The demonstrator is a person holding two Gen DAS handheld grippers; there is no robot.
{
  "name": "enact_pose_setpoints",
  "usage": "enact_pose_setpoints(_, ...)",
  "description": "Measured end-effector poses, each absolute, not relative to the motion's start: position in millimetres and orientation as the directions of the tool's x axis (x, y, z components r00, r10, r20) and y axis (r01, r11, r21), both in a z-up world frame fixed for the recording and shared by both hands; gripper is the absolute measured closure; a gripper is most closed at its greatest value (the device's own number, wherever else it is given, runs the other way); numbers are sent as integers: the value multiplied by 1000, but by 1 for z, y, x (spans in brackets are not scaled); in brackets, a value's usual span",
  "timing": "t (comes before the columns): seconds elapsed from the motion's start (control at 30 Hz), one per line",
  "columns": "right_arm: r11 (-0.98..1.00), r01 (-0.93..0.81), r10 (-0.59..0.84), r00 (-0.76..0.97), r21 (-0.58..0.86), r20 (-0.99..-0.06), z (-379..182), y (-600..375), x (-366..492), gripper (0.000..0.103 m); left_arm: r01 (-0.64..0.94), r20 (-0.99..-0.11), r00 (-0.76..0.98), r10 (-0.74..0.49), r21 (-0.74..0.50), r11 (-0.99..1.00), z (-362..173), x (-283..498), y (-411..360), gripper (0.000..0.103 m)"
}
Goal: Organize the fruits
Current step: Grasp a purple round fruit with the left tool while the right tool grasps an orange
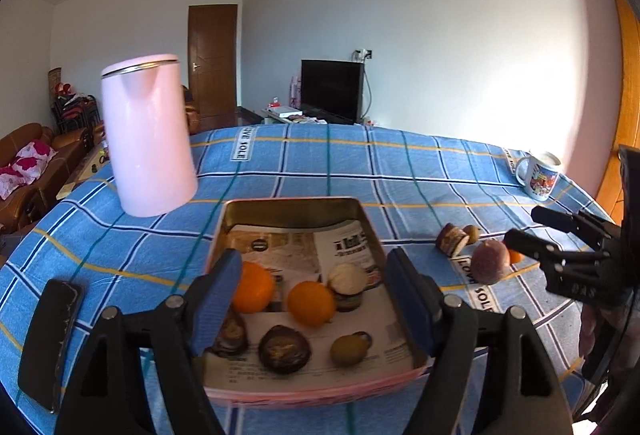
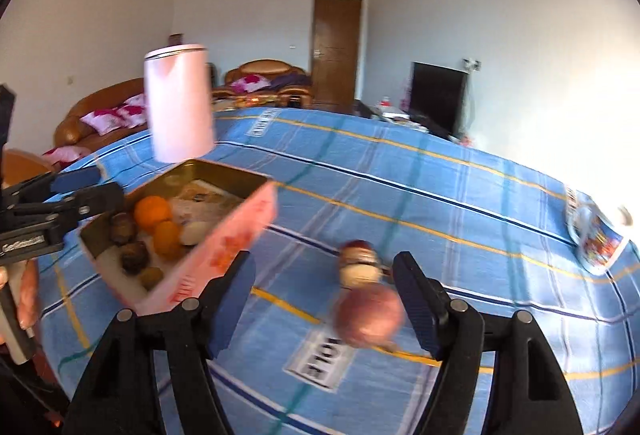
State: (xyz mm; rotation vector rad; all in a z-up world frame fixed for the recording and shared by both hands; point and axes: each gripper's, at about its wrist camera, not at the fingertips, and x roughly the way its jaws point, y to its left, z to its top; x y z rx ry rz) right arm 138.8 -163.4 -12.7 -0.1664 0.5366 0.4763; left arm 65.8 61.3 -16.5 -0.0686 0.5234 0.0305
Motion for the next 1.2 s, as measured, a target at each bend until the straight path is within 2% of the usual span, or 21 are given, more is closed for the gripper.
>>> enact_pose_setpoints(0.17, 954, -295, 265, 755, 50, -600, -28, -226, 177, 31, 61, -525, 849, -56, -8, 998, -16, 91, 0, 26)
enact_pose_setpoints(0.33, 947, -295, 302, 687, 125, -661, -46, -239, 199, 31, 127, -563, 821, -100, 8, 992, -25, 117, -43, 26)
enact_pose_setpoints(0.5, 939, -308, 321, 638, 150, -700, -56, -235, 213, 33, 122, -595, 798, -98, 0, 993, -35, 129, -55, 26)
enact_pose_setpoints(0.57, 930, -325, 342, 602, 170, -722, -62, -233, 219, 43, 126, -601, 792, -108, -12, 992, -37, 129, -55, 26)
enact_pose_setpoints(0.63, 920, -346, 362, 566, 184, -741, -67, -229, 221, 47, 129, -604, 789, -115, -20, 991, -37, 129, -55, 26)
enact_pose_setpoints(0.67, 916, -354, 368, 553, 189, -748, -69, -228, 222, 57, 132, -605, 787, -117, -21, 991, -37, 129, -56, 26)
enact_pose_setpoints(0.73, 908, -369, 386, 545, 200, -745, -69, -226, 221, 67, 144, -610, 782, -128, -23, 989, -38, 130, -60, 26)
enact_pose_setpoints(0.77, 906, -371, 392, 547, 205, -740, -69, -228, 221, 68, 151, -613, 778, -136, -27, 988, -39, 131, -62, 26)
enact_pose_setpoints(1.0, 932, -287, 360, 664, 221, -656, -53, -253, 205, 68, 186, -648, 745, -156, -22, 982, -47, 145, -84, 26)
enact_pose_setpoints(1.2, 935, -273, 354, 695, 225, -626, -47, -258, 202, 68, 204, -695, 700, -167, -30, 979, -54, 162, -98, 26)
